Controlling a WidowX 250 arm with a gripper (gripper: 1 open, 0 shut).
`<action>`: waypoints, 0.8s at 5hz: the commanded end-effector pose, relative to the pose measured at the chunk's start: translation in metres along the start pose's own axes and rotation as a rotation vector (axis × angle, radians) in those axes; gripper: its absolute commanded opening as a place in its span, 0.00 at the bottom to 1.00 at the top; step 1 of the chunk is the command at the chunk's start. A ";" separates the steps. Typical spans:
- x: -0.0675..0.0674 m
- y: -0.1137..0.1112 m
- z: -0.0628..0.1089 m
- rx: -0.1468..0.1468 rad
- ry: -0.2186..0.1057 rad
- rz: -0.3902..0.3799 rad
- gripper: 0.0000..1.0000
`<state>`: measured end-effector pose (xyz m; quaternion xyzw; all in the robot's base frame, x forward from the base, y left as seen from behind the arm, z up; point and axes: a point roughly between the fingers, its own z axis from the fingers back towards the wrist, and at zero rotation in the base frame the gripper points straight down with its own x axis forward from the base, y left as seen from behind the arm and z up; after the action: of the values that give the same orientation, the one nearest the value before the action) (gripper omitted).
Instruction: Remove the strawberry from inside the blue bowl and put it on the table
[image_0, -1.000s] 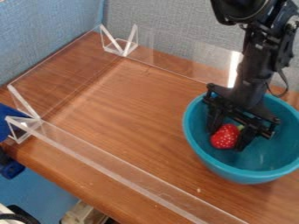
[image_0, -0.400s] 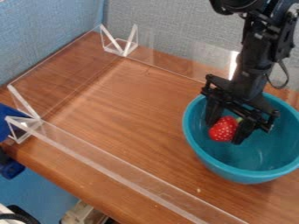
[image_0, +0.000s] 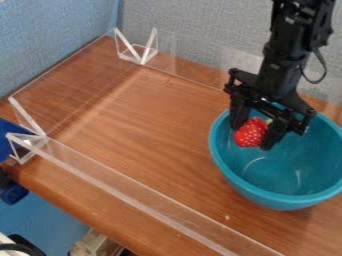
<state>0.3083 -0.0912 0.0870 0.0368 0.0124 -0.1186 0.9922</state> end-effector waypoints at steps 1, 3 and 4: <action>-0.001 0.011 0.032 0.003 -0.088 0.026 0.00; -0.017 0.041 0.075 0.030 -0.161 0.089 0.00; -0.033 0.081 0.083 0.044 -0.145 0.187 0.00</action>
<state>0.2976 -0.0091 0.1592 0.0542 -0.0359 -0.0224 0.9976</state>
